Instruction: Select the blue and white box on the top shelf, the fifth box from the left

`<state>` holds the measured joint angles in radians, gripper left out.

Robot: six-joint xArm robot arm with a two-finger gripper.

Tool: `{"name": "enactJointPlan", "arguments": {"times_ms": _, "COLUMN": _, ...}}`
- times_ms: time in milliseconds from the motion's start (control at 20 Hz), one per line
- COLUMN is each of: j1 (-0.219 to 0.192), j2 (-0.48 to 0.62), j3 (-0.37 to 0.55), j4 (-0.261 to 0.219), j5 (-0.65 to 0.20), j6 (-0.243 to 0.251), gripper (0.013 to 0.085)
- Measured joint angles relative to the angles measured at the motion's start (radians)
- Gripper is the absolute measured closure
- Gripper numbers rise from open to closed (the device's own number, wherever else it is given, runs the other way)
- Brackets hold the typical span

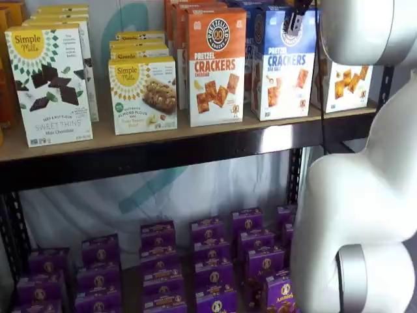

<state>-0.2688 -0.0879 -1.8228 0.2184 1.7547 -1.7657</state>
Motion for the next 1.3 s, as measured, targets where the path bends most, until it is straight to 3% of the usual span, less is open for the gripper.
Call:
{"name": "enactJointPlan", "arguments": {"times_ms": 400, "j1": 0.025, "j2": 0.020, "j3": -0.014, "j4": -0.063, "j5": 0.054, "j6": 0.005, "gripper": 0.0130}}
{"name": "enactJointPlan", "arguments": {"times_ms": 750, "j1": 0.018, "j2": 0.021, "j3": -0.011, "j4": -0.052, "j5": 0.065, "j6": 0.001, "gripper": 0.0130}}
{"name": "enactJointPlan", "arguments": {"times_ms": 850, "j1": 0.015, "j2": 0.022, "j3": -0.013, "j4": -0.047, "j5": 0.068, "j6": 0.000, "gripper": 0.0210}}
{"name": "enactJointPlan", "arguments": {"times_ms": 1050, "j1": 0.010, "j2": 0.025, "j3": -0.019, "j4": -0.040, "j5": 0.073, "j6": -0.002, "gripper": 0.0290}}
{"name": "enactJointPlan", "arguments": {"times_ms": 1300, "j1": 0.010, "j2": 0.019, "j3": -0.010, "j4": -0.043, "j5": 0.065, "j6": -0.004, "gripper": 0.0290}}
